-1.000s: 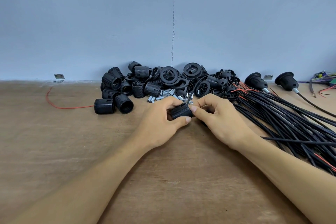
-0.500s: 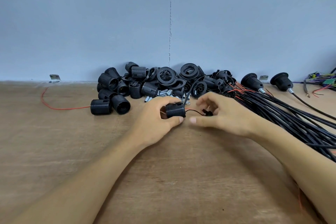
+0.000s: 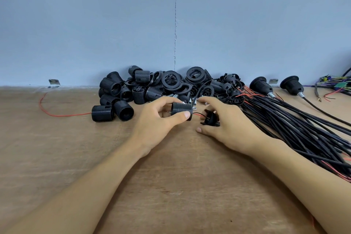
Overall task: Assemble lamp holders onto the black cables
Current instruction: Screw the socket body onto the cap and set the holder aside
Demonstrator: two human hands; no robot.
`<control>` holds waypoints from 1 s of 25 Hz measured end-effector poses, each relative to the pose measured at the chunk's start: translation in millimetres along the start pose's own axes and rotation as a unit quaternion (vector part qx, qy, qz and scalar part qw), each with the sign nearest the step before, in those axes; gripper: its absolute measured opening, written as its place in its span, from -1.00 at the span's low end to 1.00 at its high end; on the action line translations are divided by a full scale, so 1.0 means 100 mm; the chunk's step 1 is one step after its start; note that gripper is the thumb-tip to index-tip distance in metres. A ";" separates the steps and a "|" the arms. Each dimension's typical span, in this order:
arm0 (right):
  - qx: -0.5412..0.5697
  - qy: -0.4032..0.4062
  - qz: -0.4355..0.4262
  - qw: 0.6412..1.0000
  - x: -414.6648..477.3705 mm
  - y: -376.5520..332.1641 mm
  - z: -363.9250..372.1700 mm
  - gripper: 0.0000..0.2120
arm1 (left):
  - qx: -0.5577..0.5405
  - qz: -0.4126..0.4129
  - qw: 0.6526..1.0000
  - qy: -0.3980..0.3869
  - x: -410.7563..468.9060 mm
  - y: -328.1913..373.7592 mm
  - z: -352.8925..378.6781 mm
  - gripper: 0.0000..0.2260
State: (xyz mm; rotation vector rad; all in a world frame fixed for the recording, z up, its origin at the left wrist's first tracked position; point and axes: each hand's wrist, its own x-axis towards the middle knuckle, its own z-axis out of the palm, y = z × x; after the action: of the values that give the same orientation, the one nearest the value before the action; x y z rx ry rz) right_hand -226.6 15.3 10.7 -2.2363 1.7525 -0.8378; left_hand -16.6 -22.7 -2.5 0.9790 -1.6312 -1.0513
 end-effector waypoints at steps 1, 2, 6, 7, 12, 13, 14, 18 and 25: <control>0.021 0.005 0.013 1.000 0.00 0.01 0.01 -0.35 | 0.000 -0.001 1.000 -0.007 0.00 0.00 0.00 -0.80; 0.026 0.007 0.015 1.000 0.00 0.00 0.01 -0.36 | 0.004 -0.001 1.000 -0.015 -0.01 0.01 0.01 -0.82; 0.026 -0.004 -0.015 1.000 -0.01 -0.04 0.05 -0.29 | 0.012 -0.004 1.000 -0.010 -0.03 0.01 0.11 -0.82; 0.034 -0.003 -0.014 0.999 -0.01 -0.04 0.06 -0.27 | 0.000 -0.017 1.000 0.008 -0.02 0.00 0.13 -0.79; 0.142 0.037 0.014 0.989 -0.01 -0.02 0.07 -0.47 | -0.091 -0.089 0.991 0.050 0.02 0.00 0.12 -0.70; 0.152 0.042 0.020 0.987 -0.01 -0.01 0.06 -0.52 | -0.099 -0.090 0.990 0.050 0.03 0.00 0.12 -0.69; 0.156 0.041 0.024 0.987 -0.01 -0.01 0.07 -0.55 | -0.105 -0.090 0.989 0.050 0.03 -0.01 0.12 -0.68; 0.183 0.031 0.022 0.982 -0.01 0.00 0.12 -0.62 | -0.115 -0.091 0.988 0.047 0.04 -0.03 0.11 -0.61; 0.214 0.037 0.022 0.976 0.01 -0.01 0.12 -0.67 | -0.126 -0.088 0.987 0.038 0.03 -0.02 0.12 -0.65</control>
State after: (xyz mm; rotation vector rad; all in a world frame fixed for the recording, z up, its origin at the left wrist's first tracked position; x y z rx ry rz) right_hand -219.8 12.1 1.6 -1.8993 1.4700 -1.1731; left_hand -28.1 -24.2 -6.1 0.9917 -1.3301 -1.2890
